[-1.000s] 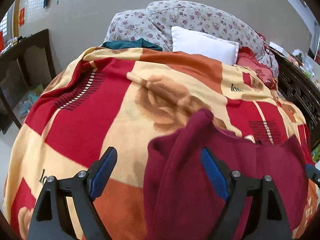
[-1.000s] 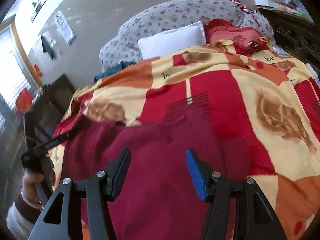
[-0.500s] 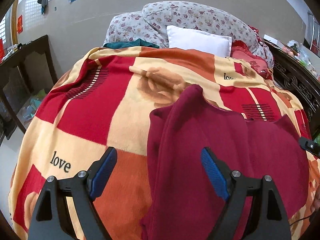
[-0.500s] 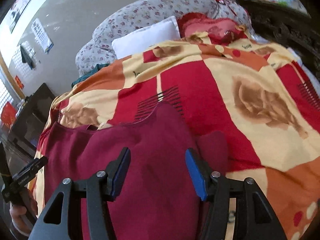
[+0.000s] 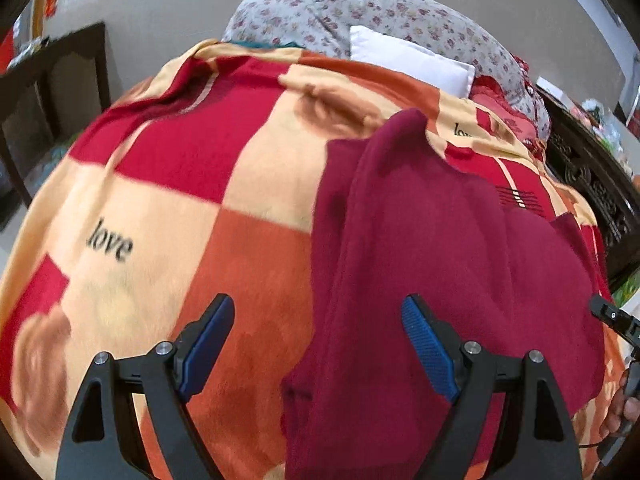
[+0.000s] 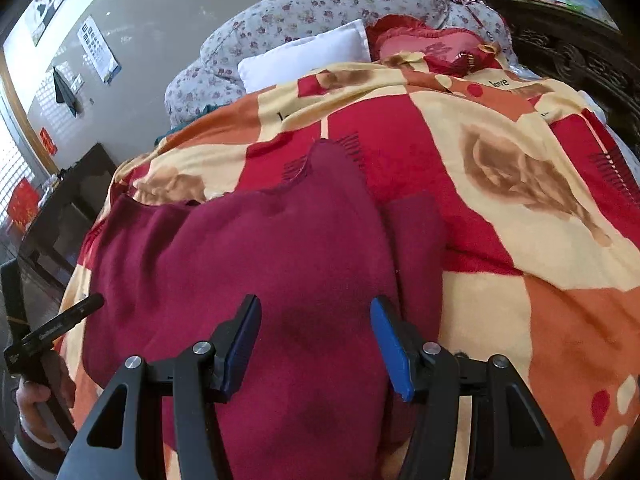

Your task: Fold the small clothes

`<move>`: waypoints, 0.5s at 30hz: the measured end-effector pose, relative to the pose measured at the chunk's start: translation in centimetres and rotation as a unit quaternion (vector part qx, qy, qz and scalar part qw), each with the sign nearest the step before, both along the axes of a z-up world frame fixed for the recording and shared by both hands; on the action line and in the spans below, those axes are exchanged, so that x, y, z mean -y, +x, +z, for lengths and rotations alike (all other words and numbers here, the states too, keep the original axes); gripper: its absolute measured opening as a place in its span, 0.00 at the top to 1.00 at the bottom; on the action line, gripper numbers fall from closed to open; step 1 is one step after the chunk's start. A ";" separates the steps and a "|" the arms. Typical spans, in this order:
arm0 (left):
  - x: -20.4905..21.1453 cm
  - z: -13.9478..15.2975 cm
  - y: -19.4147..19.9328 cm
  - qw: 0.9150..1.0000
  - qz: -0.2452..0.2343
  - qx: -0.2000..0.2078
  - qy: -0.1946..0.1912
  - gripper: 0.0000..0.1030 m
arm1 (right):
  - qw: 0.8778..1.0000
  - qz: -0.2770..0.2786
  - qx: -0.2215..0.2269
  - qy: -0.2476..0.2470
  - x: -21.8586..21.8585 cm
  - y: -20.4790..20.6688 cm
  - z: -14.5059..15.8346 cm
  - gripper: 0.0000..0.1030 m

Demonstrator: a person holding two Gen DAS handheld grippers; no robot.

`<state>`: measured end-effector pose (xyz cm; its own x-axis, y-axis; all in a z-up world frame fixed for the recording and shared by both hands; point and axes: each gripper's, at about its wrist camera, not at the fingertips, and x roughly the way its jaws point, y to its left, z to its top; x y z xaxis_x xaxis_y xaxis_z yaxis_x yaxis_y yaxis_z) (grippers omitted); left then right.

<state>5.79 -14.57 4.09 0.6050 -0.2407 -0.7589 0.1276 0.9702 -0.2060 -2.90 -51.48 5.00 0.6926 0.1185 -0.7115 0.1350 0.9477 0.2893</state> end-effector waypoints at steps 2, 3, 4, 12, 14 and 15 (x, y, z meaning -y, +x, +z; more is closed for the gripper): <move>-0.5 -0.5 -0.1 1.000 0.007 -0.003 -0.005 0.17 | 1.000 -0.004 0.001 -0.005 -0.3 -0.1 0.3 0.40; -0.7 -0.6 0.0 1.000 0.009 -0.006 -0.006 0.17 | 1.000 -0.005 0.003 -0.006 -0.5 -0.3 0.5 0.40; -0.9 -0.8 0.1 1.000 0.010 -0.007 -0.010 0.17 | 1.000 -0.006 0.007 -0.005 -0.7 -0.5 0.8 0.40; -1.5 -1.9 0.4 0.998 0.011 -0.014 -0.063 0.17 | 0.998 0.047 0.007 0.030 -4.3 -0.3 1.8 0.34; -1.6 -2.2 0.4 0.997 0.013 -0.011 -0.074 0.15 | 0.997 0.069 0.007 0.034 -5.9 0.1 1.9 0.32; -1.7 -2.3 0.4 0.997 0.013 -0.008 -0.076 0.14 | 0.996 0.080 0.006 0.036 -6.7 0.5 1.9 0.32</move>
